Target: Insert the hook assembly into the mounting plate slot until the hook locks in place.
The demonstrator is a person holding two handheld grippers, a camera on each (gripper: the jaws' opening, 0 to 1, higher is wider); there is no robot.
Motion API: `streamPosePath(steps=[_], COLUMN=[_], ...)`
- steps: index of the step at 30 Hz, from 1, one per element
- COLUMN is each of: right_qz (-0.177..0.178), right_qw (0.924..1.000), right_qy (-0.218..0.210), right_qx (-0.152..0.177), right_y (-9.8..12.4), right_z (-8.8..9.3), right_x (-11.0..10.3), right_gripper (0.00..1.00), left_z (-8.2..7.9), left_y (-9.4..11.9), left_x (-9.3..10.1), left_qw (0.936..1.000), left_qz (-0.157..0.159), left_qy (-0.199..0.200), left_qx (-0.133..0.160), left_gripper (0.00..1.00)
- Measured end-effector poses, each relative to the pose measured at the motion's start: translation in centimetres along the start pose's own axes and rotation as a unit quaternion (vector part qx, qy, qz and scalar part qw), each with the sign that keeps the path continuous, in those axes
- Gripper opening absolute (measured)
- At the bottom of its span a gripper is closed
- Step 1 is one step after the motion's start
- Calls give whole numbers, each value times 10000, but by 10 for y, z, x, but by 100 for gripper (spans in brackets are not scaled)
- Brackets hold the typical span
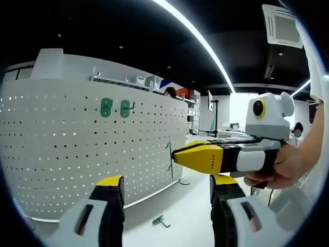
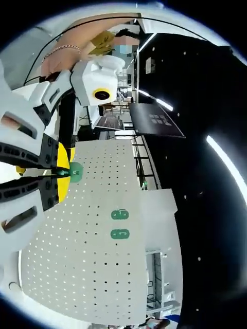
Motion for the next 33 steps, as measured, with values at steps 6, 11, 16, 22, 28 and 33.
streamPosePath(steps=[6,11,16,22,28,33], right_qz=[23,132,237,296,381,424], right_qw=[9998,9995,9989,9985,9977,9974], right_qy=[-170,-264,-356,-407,-484,-472], right_qx=[78,130,167,215,272,331], right_y=[-1,-3,-5,-8,-14,-19], right_z=[-2,-5,-7,-10,-13,-19], right_x=[3,11,20,29,40,46], right_gripper=[0,0,0,0,0,0], left_z=[0,3,10,15,20,26], left_y=[1,3,9,16,25,34], left_x=[-1,-2,-7,-10,-13,-14], left_qw=[10000,9999,9998,9996,9992,9989], left_qz=[-12,10,-28,-68,-94,-46], left_qy=[3,-32,53,54,96,95], left_qx=[-1,-96,-183,-275,-382,-452], left_gripper=[69,68,69,69,69,70])
Point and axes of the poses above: the point that each gripper's makers call its tool centre point, and the gripper's own axes: y roughly backward along the fingers, x roughly to its right, z roughly out of its underside, the point moved 9 cm from there along y, roughly backward along the fingers, and after that the axes turned 5 degrees about x, right-handed, at the moved point
